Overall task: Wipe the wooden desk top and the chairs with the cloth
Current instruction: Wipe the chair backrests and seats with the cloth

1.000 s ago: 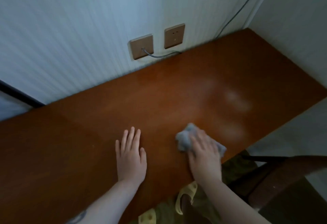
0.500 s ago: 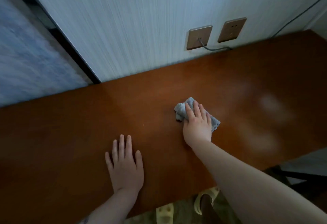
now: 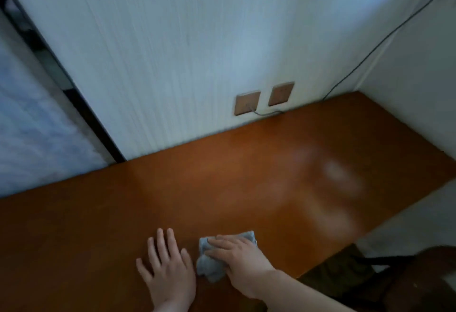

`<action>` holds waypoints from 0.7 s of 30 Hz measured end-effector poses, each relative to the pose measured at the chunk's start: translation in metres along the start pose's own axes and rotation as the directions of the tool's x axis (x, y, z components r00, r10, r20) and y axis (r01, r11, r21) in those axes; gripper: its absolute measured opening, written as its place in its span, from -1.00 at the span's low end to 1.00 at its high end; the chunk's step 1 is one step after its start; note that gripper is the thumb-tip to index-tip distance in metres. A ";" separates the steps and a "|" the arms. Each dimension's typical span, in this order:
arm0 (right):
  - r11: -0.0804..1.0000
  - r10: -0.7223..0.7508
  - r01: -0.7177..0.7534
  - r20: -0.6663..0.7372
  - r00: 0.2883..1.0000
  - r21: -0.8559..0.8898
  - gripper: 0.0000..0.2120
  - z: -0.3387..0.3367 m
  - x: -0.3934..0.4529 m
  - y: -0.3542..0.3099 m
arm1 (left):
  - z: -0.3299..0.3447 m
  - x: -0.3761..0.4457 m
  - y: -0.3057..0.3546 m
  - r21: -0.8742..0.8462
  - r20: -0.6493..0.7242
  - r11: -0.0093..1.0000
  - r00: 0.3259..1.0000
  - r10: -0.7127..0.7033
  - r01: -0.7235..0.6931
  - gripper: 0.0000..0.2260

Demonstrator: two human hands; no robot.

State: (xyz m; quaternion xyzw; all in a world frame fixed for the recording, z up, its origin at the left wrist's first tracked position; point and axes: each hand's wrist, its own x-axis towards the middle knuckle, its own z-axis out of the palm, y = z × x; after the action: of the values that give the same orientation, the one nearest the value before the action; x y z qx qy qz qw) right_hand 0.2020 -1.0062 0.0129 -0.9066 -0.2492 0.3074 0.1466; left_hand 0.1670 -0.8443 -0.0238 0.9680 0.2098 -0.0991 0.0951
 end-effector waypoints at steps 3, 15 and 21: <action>0.957 0.234 -0.236 0.032 0.972 0.167 -0.49 -0.031 -0.005 -0.005 | -0.022 0.008 0.010 0.003 0.093 1.000 0.996 -0.009 0.009 -0.37; 0.413 0.595 -0.060 -0.219 0.773 0.909 -0.62 -0.118 -0.080 0.018 | -0.104 0.032 0.123 -0.277 0.083 0.776 0.791 0.606 -0.566 -0.42; -0.099 0.529 0.207 -0.125 0.839 0.973 -0.52 -0.123 -0.100 0.034 | -0.125 0.029 0.148 -0.586 0.055 0.609 0.723 0.688 -0.535 -0.57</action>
State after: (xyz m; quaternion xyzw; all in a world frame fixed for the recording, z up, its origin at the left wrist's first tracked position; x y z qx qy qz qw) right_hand 0.2230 -1.1027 0.1418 -0.5667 0.2236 0.1634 0.7760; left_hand 0.2746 -0.9368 0.1108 0.8901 -0.1339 -0.1311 0.4155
